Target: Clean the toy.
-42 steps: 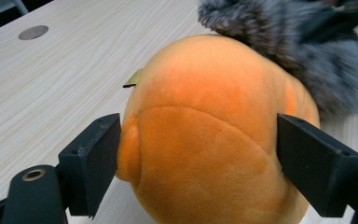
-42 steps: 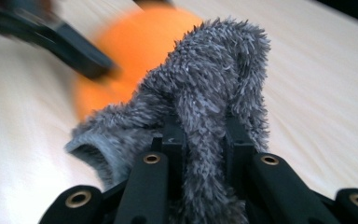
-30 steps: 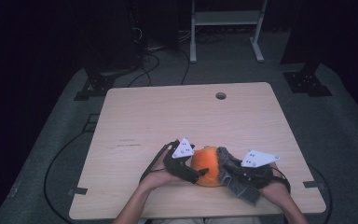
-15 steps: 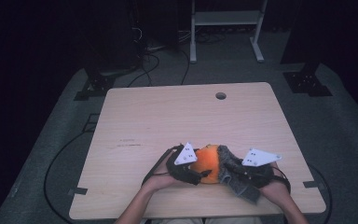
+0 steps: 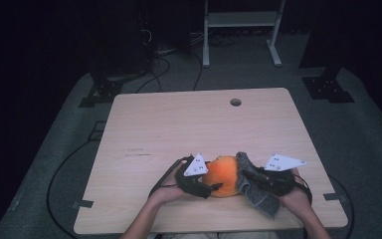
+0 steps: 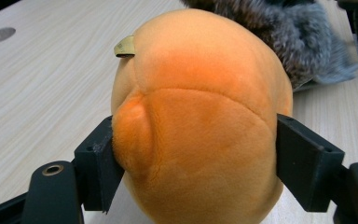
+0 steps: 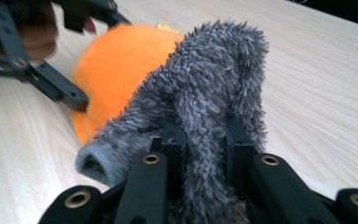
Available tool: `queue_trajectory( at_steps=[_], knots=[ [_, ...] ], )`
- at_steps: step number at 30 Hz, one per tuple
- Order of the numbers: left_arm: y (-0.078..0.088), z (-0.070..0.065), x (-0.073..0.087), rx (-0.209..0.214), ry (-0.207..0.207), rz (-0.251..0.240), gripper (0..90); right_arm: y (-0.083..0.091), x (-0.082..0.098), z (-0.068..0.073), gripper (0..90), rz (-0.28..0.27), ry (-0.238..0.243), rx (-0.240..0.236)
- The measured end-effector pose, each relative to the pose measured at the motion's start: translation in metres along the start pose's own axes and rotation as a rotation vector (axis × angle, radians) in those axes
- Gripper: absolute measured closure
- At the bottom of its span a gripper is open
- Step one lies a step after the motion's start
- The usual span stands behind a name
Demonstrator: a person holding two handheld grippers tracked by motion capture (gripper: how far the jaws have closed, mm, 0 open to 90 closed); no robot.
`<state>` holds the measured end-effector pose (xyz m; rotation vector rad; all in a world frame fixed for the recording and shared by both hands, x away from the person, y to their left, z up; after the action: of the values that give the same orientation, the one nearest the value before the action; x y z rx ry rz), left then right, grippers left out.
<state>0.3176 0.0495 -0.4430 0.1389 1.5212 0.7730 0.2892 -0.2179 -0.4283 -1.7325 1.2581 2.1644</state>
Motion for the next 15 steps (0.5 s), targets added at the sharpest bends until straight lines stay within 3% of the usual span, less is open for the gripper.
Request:
queue_trajectory(
  at_steps=[2, 3, 5, 6, 10, 12, 14, 15],
  knots=[
    [0.000, 0.001, 0.000, 0.002, 0.009, -0.002, 24.1, -0.003, 0.006, -0.008, 73.9, 0.015, -0.034, 0.002],
    [0.000, 0.001, 0.000, 0.003, 0.008, -0.001, 24.1, -0.004, 0.012, -0.013, 74.0, 0.056, -0.044, 0.035],
    [0.001, 0.000, 0.000, 0.003, -0.001, 0.009, 24.0, -0.004, 0.018, -0.019, 74.1, 0.085, -0.074, 0.054],
    [0.001, -0.001, -0.001, 0.002, -0.008, 0.010, 23.9, -0.002, 0.019, -0.020, 74.1, 0.079, -0.082, 0.050],
    [0.000, -0.004, -0.001, 0.007, -0.019, 0.006, 23.9, 0.008, 0.004, -0.011, 73.8, -0.034, -0.087, -0.022],
    [0.000, -0.004, -0.001, 0.009, -0.019, 0.009, 23.9, 0.001, 0.004, -0.009, 73.6, -0.006, -0.068, -0.019],
    [0.000, -0.003, -0.001, 0.010, -0.014, 0.007, 23.8, -0.005, 0.010, -0.014, 73.5, 0.023, -0.084, -0.015],
    [0.000, -0.003, -0.002, 0.012, -0.017, 0.009, 23.8, -0.005, 0.012, -0.017, 73.6, 0.063, -0.086, 0.023]
  ],
)
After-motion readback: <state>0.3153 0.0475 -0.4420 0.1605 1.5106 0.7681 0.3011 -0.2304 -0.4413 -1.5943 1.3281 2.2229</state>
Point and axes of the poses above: each handheld gripper's, and its own axes: y roughly backward along the jaws, x roughly out of its underside, z roughly to its left, the point moved 1 cm from there along -y, roughly forward along the jaws, and after that the axes turned 2 degrees about -x, right-handed, at the moved point
